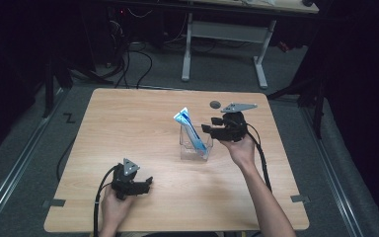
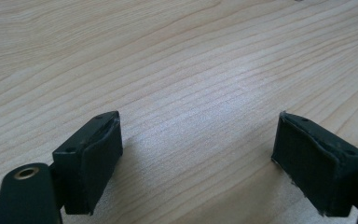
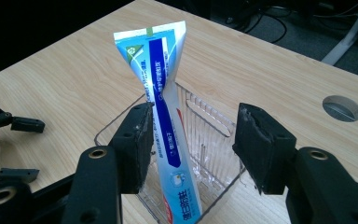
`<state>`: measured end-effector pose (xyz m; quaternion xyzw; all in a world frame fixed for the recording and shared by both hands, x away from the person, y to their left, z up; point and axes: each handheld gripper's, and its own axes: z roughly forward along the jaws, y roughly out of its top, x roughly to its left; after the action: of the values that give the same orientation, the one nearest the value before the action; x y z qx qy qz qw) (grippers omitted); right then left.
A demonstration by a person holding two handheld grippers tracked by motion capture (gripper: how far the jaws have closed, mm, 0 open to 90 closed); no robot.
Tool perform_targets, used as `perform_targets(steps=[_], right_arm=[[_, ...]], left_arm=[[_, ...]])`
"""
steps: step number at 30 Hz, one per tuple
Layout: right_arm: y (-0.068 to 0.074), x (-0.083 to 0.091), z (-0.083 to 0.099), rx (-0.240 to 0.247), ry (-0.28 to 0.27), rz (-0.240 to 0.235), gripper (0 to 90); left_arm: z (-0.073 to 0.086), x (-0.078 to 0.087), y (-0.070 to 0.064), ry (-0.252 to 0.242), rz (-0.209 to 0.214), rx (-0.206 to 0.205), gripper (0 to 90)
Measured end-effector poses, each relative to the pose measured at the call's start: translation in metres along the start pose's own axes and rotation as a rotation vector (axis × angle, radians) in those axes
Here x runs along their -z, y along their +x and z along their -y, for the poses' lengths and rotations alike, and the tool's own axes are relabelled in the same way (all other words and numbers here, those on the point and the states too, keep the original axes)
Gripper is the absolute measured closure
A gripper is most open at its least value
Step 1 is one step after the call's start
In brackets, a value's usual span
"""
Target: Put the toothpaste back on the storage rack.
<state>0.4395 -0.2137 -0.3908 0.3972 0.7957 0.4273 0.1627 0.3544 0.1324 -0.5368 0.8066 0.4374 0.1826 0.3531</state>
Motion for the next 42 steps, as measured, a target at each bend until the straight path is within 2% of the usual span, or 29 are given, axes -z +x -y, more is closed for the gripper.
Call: perform_targets(steps=[26, 42], right_arm=[[-0.005, 0.028, 0.004, -0.003, -0.013, 0.021, 46.8], [-0.009, 0.039, 0.007, -0.01, -0.02, 0.035, 46.8]], left_arm=[[0.0, 0.0, 0.0, 0.0, 0.0, 0.0, 15.8], [0.0, 0.0, 0.0, 0.0, 0.0, 0.0, 15.9]])
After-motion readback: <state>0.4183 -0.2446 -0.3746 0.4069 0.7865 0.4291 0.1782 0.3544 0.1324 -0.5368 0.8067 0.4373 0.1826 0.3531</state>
